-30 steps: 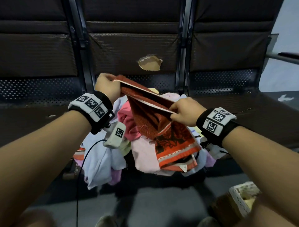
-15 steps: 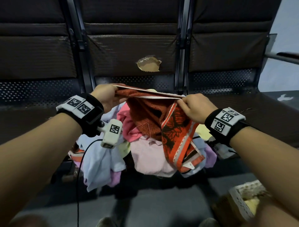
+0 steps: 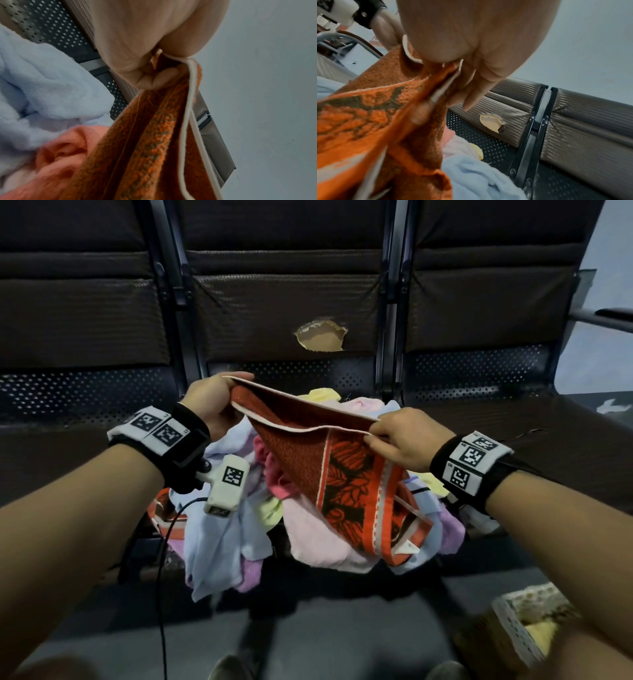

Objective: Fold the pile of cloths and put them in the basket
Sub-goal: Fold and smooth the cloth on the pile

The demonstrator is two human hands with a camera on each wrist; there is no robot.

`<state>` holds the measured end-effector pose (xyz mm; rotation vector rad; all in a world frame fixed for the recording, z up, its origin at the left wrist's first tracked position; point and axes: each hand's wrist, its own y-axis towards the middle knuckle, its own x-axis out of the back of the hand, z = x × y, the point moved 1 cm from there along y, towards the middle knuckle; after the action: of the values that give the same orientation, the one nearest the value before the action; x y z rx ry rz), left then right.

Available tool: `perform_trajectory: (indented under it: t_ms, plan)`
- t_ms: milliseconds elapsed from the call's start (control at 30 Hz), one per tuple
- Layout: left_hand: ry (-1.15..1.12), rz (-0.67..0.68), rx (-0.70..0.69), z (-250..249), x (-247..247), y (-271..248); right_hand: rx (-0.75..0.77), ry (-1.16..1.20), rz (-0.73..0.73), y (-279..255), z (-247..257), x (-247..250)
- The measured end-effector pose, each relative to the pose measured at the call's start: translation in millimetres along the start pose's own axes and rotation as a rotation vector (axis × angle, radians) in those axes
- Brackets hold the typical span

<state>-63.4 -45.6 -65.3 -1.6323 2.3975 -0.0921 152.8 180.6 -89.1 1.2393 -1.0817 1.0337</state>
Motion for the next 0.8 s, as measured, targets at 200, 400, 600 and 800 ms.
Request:
perform_trajectory:
  t_ms: [200, 400, 600, 800]
  plan:
    - [0.065, -0.017, -0.076, 3, 10, 4, -0.187, 0.283, -0.064, -6, -9, -9]
    - [0.06, -0.002, -0.064, 5, 8, 7, -0.296, 0.304, -0.157, -11, -32, -6]
    - [0.607, -0.175, -0.325, 2, 15, 11, -0.274, 0.296, -0.169, -9, -39, 2]
    - [0.188, 0.257, -0.322, -19, 8, -8, -0.302, 0.452, -0.291, -3, -32, 31]
